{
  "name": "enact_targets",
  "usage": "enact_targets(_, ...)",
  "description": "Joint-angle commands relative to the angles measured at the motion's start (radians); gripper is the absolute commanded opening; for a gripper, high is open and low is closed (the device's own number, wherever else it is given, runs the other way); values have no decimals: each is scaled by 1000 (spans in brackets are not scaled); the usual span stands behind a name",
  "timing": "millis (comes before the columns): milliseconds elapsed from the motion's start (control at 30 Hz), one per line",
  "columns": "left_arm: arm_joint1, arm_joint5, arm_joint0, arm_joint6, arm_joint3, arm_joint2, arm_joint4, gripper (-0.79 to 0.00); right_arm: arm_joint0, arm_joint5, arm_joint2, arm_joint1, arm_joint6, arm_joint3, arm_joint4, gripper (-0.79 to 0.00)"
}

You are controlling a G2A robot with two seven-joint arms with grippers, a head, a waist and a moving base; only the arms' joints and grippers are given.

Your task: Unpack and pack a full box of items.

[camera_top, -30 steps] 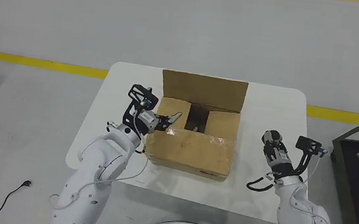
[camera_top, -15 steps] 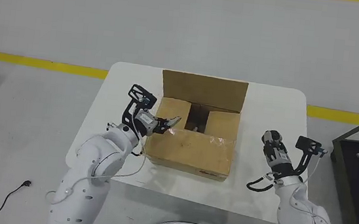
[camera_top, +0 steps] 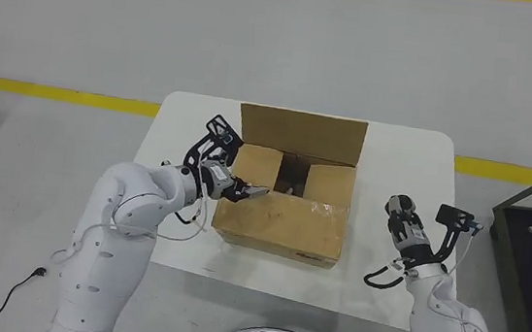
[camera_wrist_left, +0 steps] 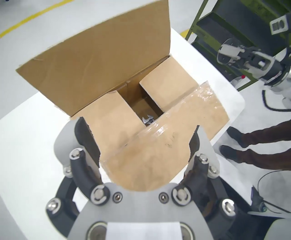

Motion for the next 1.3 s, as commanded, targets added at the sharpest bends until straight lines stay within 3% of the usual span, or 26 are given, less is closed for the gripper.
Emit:
enact_targets(0,0,2,1,0,1,0,0,0,-5,-5,5,1,-6,-3,0,-785)
enact_targets(267,0,7,4,5,4,0,1,0,-19,-13,13,4,-12,-5,2,-785)
enact_targets(733,33,88,-5,-88,162,-75,-192,0,-15,-16,2,7,-9,0,5,-785)
enact_targets(867,39,114,1,-72,181,-66,-204,0,-15,-16,0,9,-1,9,2,-785)
enact_targets(1267,60,63,-1,-87,195,-21,-228,0,-31,-44,2,11,13,46,74,-785)
